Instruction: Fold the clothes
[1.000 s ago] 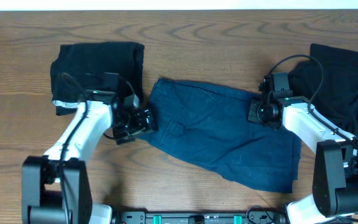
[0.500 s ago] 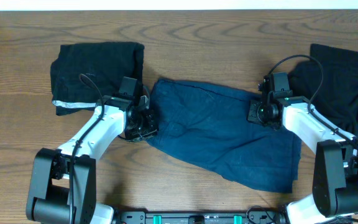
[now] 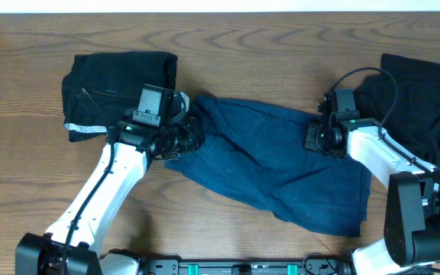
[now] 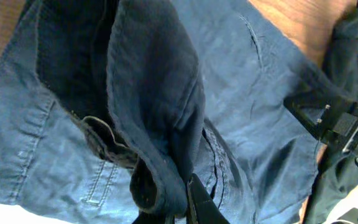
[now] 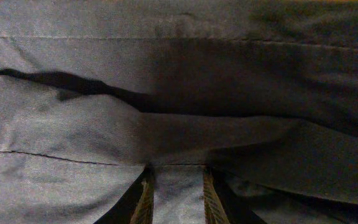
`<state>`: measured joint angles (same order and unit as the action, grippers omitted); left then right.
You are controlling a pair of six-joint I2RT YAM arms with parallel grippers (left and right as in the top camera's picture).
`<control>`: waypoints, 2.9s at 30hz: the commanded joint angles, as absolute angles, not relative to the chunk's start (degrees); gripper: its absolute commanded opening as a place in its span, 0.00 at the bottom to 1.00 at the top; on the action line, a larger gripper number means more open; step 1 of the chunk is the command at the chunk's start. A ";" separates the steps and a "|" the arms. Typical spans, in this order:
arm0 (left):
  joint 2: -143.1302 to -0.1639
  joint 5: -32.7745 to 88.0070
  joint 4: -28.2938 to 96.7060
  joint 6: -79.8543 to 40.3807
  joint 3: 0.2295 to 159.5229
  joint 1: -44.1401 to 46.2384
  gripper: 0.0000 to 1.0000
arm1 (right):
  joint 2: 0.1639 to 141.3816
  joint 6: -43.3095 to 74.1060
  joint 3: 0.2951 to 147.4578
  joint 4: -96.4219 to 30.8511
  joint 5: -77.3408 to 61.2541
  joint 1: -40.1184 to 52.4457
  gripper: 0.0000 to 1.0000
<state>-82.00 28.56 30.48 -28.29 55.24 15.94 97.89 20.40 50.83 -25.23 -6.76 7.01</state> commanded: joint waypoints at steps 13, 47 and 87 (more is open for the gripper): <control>-84.01 24.93 31.22 -28.16 55.35 16.21 0.06 | 98.15 20.53 50.72 -26.28 -9.04 7.49 0.24; -88.42 16.82 37.52 -30.13 53.69 21.63 0.67 | 98.15 20.53 50.72 -26.41 -9.06 7.46 0.29; -88.36 8.29 28.60 -41.71 47.16 21.56 0.91 | 98.15 20.56 50.72 -26.50 -9.30 7.55 0.38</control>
<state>-88.09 8.99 29.19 -40.58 47.90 21.54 97.89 20.40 50.83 -26.30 -9.32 7.01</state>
